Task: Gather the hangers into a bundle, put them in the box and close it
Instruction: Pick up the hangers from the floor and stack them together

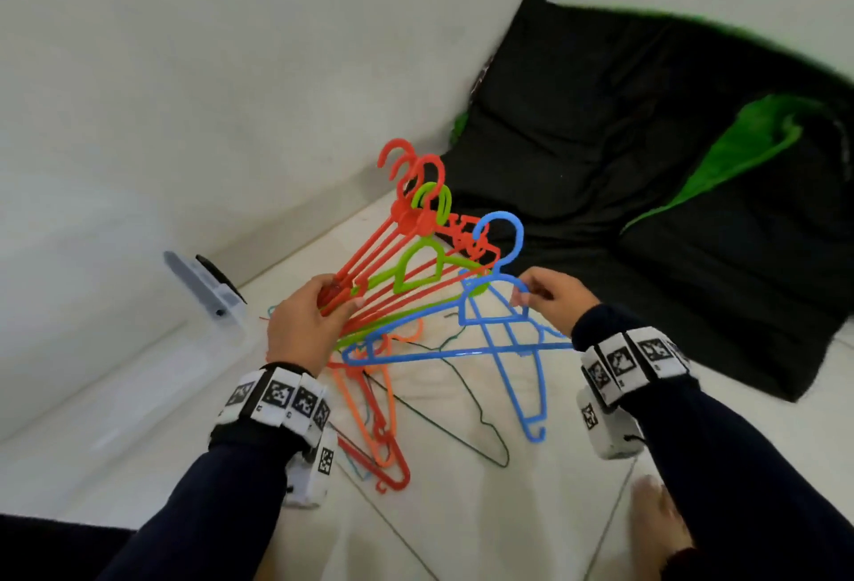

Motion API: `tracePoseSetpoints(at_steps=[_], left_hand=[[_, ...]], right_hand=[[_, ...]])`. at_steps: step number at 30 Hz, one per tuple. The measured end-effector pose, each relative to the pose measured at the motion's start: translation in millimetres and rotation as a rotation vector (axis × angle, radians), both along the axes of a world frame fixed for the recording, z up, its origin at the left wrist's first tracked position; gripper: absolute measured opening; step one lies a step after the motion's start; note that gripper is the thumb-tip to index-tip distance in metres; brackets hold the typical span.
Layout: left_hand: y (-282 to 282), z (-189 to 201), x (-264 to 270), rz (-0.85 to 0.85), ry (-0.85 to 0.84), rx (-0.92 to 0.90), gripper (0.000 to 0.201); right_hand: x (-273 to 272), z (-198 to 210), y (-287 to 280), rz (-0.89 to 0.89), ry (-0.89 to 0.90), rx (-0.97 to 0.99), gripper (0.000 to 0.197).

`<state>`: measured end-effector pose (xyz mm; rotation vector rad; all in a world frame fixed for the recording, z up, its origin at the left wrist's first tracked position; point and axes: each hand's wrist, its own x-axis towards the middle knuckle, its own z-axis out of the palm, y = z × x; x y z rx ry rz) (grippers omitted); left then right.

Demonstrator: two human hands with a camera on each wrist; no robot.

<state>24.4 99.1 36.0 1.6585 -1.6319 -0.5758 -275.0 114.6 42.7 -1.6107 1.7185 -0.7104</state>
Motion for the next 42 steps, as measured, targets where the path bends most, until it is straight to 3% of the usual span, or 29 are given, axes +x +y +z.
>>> tracePoseSetpoints(at_steps=[5, 10, 16, 26, 33, 37, 42], left_hand=[[11, 7, 1, -0.094, 0.102, 0.046, 0.037], [13, 13, -2, -0.224, 0.291, 0.145, 0.022], [13, 15, -13, -0.336, 0.356, 0.234, 0.02], [14, 5, -21, -0.384, 0.356, 0.292, 0.019], [18, -2, -24, -0.369, 0.33, 0.283, 0.007], [19, -5, -21, -0.394, 0.303, 0.315, 0.029], [10, -4, -8, -0.381, 0.184, 0.275, 0.033]], right_hand=[[24, 10, 11, 0.113, -0.086, -0.105, 0.014], [25, 3, 6, -0.082, -0.227, -0.26, 0.011], [25, -8, 6, -0.198, -0.228, -0.249, 0.019], [23, -20, 8, -0.276, -0.168, -0.191, 0.03], [28, -22, 6, -0.297, -0.119, -0.205, 0.03], [30, -23, 8, -0.295, -0.112, -0.212, 0.028], [24, -19, 8, -0.431, -0.146, -0.26, 0.029]])
